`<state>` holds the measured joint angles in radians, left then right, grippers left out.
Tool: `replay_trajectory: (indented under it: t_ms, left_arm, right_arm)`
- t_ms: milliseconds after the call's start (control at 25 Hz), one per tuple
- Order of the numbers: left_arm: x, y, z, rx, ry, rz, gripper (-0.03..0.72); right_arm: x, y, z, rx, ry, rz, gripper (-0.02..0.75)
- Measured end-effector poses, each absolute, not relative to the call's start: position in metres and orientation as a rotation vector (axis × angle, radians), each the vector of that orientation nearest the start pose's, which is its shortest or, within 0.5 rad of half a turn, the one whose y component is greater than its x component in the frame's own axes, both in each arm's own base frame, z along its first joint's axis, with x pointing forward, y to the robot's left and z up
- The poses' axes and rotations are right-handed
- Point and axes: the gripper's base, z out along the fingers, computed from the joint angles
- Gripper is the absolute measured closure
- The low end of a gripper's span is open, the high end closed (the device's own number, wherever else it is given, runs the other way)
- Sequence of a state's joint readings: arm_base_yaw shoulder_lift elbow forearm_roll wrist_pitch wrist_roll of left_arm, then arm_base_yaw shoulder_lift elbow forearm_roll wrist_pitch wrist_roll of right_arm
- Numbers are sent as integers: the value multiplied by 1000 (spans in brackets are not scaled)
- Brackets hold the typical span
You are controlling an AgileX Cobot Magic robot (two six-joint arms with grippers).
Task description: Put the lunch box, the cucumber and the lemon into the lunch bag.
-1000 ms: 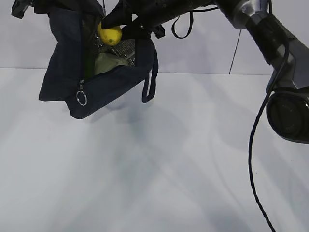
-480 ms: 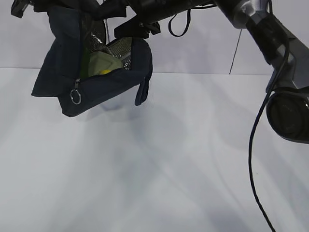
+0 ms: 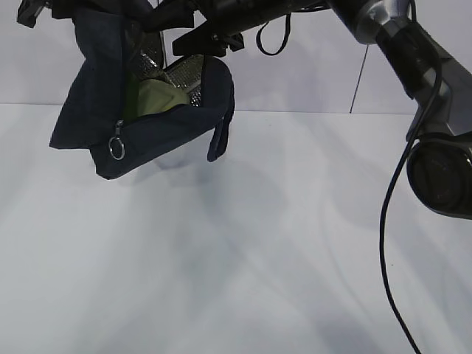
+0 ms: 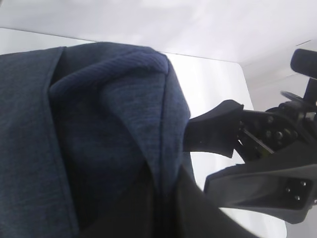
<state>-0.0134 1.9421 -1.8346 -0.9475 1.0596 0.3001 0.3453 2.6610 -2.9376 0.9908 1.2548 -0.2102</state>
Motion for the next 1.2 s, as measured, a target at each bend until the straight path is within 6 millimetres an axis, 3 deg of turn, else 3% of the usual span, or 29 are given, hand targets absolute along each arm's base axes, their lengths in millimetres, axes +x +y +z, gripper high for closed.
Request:
replay_trajectory:
  t_ms: [240,400,640,920,1080,1200]
  left_arm:
    - [432,-70,342,47,2343,-1085,680]
    - [432,-70,341,52,2350,-1082,680]
    - [431,-70,341,59,2358,-1079,680]
    - [431,-69,339,71,2374,-1054,680]
    - [430,-69,338,80,2384,-1043,680]
    - [430,-68,337,84,2390,-1029,680]
  right_arm:
    - [485,244,293,-642,2170,1274,186]
    - [491,227,296,-664,2246,912,187]
    - [497,190,322,-587,2276,420,188]
    - [510,152,321,-406,2302,-100,188]
    - [518,142,307,-303,2323,-201,188]
    - [520,148,295,-306,2362,-89,188]
